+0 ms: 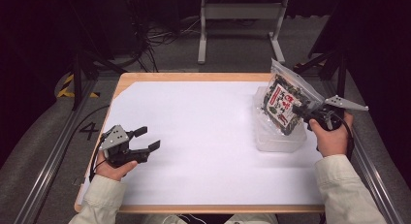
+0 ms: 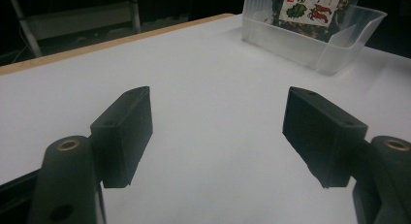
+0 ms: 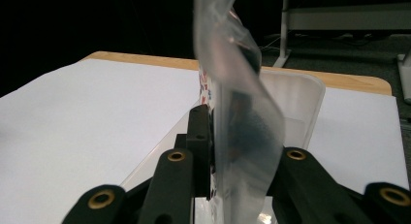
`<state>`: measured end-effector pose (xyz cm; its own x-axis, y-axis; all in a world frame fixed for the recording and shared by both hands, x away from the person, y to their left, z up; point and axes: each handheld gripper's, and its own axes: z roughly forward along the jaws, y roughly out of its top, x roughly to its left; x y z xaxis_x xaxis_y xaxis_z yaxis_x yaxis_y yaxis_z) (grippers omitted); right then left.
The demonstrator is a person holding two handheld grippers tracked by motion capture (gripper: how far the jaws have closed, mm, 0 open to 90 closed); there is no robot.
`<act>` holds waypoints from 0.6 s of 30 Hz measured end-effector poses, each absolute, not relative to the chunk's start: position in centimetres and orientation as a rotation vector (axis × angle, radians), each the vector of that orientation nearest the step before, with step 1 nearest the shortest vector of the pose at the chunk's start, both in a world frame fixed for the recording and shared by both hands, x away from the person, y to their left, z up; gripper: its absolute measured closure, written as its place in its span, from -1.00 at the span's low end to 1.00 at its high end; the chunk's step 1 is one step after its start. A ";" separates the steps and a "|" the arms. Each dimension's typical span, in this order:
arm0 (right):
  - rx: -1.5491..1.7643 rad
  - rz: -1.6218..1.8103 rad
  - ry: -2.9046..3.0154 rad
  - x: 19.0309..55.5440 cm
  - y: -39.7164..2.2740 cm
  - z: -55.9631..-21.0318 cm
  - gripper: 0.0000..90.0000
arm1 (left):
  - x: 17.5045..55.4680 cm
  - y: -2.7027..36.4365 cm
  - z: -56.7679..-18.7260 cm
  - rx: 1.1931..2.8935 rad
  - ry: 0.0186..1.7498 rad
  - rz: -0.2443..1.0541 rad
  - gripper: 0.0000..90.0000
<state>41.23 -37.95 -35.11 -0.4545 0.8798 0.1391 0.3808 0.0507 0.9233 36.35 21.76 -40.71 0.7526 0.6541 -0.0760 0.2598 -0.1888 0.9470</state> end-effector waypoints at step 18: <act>1.199 1.403 1.794 40.6 -37.9 -34.3 -0.25 | 36.4 21.6 -40.7 1.770 0.719 0.413 -0.40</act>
<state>40.55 -37.92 -34.26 -0.4434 0.8914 0.0936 0.3055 0.0522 0.9508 36.41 21.62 -40.74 0.7527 0.6538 -0.0776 0.2617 -0.1889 0.9465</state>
